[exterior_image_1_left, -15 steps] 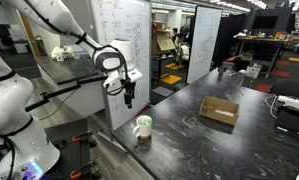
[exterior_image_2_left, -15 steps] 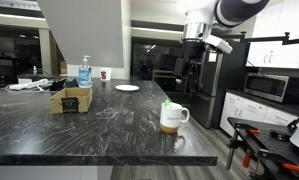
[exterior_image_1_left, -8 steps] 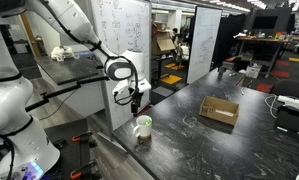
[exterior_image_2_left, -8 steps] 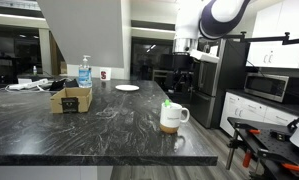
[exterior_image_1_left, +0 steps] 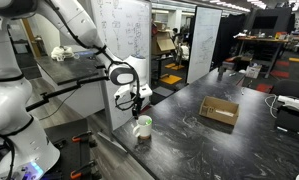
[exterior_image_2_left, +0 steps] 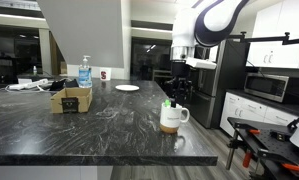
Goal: Remove the marker from the white mug.
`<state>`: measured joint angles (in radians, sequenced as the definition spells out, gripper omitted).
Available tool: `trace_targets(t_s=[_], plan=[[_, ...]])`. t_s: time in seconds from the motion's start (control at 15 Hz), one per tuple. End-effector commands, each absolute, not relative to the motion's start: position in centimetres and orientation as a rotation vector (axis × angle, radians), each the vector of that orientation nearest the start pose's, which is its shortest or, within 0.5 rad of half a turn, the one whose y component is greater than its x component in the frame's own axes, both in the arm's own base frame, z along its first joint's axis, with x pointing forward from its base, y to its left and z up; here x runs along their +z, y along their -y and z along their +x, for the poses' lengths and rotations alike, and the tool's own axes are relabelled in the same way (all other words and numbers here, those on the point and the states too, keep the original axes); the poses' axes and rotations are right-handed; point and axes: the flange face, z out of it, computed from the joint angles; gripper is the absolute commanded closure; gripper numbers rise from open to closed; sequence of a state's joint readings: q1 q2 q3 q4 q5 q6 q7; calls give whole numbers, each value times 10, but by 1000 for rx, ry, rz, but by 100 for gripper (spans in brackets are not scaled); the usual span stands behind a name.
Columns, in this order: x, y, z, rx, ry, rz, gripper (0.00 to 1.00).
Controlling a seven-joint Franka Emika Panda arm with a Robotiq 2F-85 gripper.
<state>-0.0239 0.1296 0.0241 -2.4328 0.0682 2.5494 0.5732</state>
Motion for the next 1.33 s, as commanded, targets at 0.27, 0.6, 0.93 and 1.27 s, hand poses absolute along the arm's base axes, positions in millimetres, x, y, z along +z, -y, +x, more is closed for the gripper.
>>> trace_targets(t_s=[0.27,0.6,0.93,1.27], plan=[[258,26,509,-4,-1039,-2889,42],[248,47,520,-15,-1018,-2908,66],[238,51,522,-11,-1001,-2927,59],[227,47,521,-13,-986,-2936,62]])
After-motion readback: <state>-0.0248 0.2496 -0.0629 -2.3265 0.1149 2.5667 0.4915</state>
